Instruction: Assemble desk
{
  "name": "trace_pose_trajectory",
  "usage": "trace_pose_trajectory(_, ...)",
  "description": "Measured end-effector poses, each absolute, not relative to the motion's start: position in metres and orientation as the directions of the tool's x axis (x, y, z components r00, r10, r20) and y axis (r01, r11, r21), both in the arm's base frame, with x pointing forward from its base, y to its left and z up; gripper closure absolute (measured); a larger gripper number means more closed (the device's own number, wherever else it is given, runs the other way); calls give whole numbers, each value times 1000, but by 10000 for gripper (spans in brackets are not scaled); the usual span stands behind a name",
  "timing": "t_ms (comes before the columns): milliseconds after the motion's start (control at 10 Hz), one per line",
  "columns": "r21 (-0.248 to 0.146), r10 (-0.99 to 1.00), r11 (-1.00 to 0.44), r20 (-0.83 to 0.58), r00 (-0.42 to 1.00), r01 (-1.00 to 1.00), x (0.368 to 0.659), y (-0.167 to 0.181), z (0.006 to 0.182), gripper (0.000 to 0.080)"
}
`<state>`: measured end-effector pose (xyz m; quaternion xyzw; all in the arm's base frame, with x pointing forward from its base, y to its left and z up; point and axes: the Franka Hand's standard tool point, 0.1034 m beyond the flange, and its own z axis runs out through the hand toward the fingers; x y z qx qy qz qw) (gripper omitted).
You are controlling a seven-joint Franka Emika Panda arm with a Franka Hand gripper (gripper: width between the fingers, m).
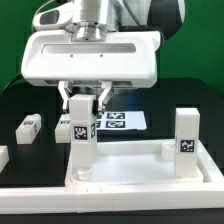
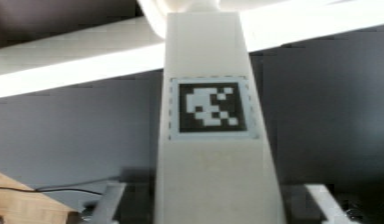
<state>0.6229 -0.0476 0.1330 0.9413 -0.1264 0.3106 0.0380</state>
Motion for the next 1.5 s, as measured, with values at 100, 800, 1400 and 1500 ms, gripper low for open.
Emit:
trace_pose_trajectory(100, -9, -217, -965, 587, 780, -262, 622, -48, 133, 509)
trace_pose_trajectory(800, -11, -238, -961, 541, 807, -276, 620, -57, 122, 509)
trace_pose_trajectory(1400, 6, -223, -961, 576, 786, -277, 621, -60, 115, 509)
trace_pose_trajectory(1500, 6, -223, -961, 576, 786, -277, 621, -60, 115, 509)
